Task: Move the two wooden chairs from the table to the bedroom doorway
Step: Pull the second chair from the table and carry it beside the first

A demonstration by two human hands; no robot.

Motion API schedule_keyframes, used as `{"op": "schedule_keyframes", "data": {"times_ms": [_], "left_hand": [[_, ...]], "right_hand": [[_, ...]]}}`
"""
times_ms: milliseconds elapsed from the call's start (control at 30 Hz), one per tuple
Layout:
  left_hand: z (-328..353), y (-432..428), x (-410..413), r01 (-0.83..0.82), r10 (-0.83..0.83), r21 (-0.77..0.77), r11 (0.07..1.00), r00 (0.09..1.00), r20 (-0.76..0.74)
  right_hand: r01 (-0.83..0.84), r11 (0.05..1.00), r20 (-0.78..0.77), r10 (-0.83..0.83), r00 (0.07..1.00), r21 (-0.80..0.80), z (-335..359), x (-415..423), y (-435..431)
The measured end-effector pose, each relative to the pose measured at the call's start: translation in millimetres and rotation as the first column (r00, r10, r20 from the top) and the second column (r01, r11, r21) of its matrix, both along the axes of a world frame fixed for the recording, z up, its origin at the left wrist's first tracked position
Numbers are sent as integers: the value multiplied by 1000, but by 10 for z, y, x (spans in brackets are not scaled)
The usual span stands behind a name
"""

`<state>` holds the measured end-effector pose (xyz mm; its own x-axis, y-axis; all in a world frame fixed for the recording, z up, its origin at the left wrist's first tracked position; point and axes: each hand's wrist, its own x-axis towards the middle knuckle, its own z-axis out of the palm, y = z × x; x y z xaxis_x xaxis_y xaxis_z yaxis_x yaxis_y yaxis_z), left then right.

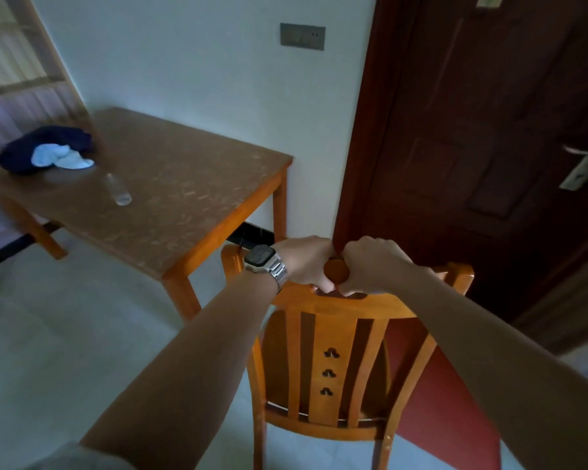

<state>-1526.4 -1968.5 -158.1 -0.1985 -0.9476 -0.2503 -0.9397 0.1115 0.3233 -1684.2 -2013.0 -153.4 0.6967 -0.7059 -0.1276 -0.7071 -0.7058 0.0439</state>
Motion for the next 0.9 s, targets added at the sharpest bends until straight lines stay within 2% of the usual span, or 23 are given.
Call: {"op": "schedule_keyframes", "data": {"times_ms": [200,467,700,900], "left_hand": [[18,620,351,81,-80,-7,997,996,46],[85,1787,726,-15,12,27,1000,993,120],[136,2576,1185,-21,15,80,997,998,67],[210,3117,1911,34,-37,71,997,998,41]], "right_hand": [[70,997,-4,-71,997,-27,-20,302,706],[23,1000,118,-20,993,-21,-92,717,1801],[10,1000,101,-12,995,20,-43,1169,2548],[29,999,90,-31,995,26,-64,1891,3063]]}}
